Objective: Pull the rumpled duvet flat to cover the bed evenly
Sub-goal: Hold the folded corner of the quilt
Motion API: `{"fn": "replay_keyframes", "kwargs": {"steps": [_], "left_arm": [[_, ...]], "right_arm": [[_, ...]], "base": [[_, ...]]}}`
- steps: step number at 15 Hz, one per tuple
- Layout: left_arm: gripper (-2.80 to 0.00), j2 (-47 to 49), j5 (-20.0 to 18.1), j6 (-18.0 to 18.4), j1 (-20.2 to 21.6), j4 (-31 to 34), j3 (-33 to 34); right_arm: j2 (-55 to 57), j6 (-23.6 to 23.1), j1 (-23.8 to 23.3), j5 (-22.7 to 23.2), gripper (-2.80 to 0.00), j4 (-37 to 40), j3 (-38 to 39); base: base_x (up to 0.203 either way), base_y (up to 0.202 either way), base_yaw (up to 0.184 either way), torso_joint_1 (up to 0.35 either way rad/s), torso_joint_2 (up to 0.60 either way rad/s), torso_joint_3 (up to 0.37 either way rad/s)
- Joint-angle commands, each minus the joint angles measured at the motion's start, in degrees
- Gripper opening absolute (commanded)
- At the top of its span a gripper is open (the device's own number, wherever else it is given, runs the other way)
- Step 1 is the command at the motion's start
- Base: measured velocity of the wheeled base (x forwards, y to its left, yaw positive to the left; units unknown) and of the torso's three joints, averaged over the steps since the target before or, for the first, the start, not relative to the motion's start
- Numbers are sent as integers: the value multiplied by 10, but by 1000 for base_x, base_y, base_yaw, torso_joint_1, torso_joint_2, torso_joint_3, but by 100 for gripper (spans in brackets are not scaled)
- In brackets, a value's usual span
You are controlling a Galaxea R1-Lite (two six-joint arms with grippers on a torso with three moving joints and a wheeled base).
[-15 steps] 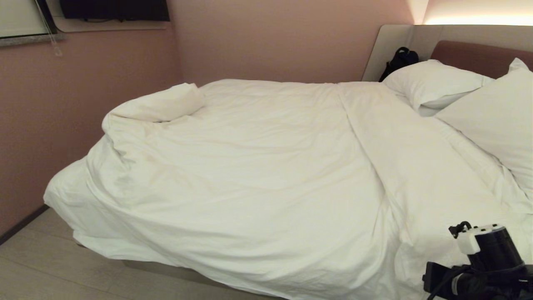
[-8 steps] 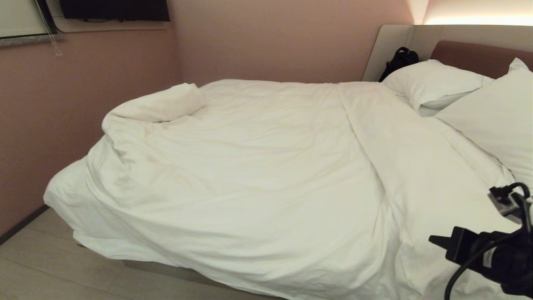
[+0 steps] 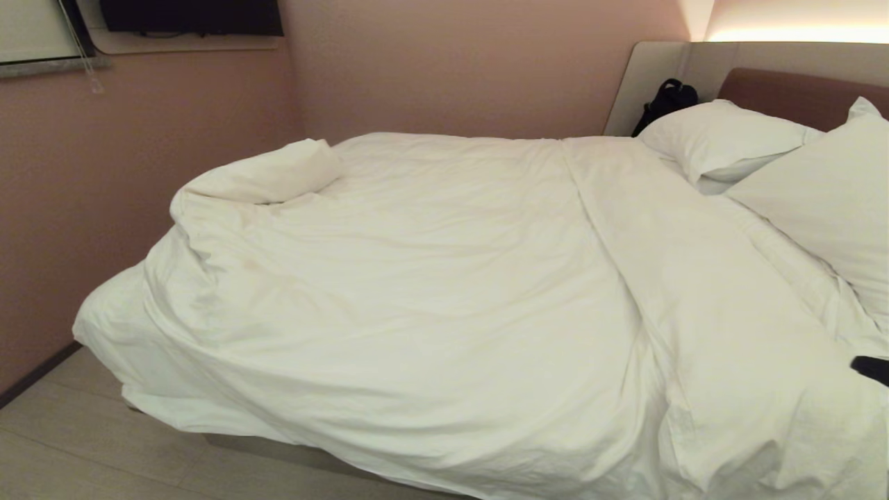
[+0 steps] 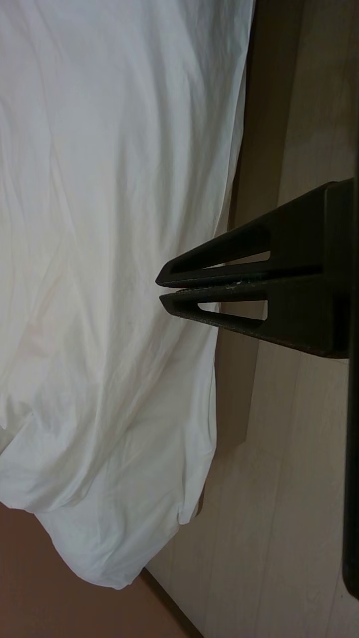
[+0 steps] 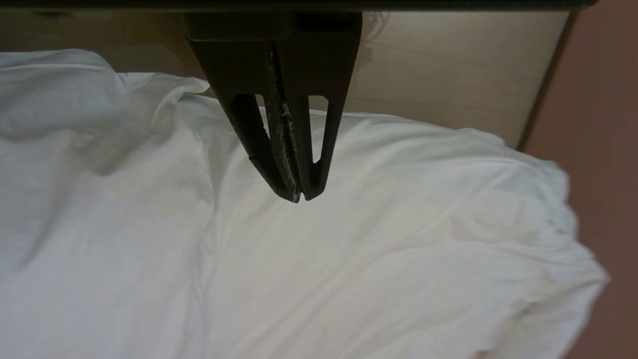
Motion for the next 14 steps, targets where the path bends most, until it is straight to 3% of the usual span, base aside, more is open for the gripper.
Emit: {"fn": "replay_keyframes", "kwargs": {"steps": [1,3,7,11,14], "left_arm": [[-280,0,0,0,0,0,0],[-280,0,0,0,0,0,0],[-280,0,0,0,0,0,0],[-280,0,0,0,0,0,0],[-280,0,0,0,0,0,0]], "right_arm": [[-104,1,-3,25,-280,180,-11],[-153,0,-19,29,-280,211,-11],[-221,-7,-97,-7,-280,212,-15],[-306,-18,-184,-13,-280,226,-11],[-349,-53,-192,-42,-280,223,1]], "base": [[0,0,0,0,0,0],[0,0,0,0,0,0],[0,0,0,0,0,0],[0,0,0,0,0,0],[0,0,0,0,0,0]]}}
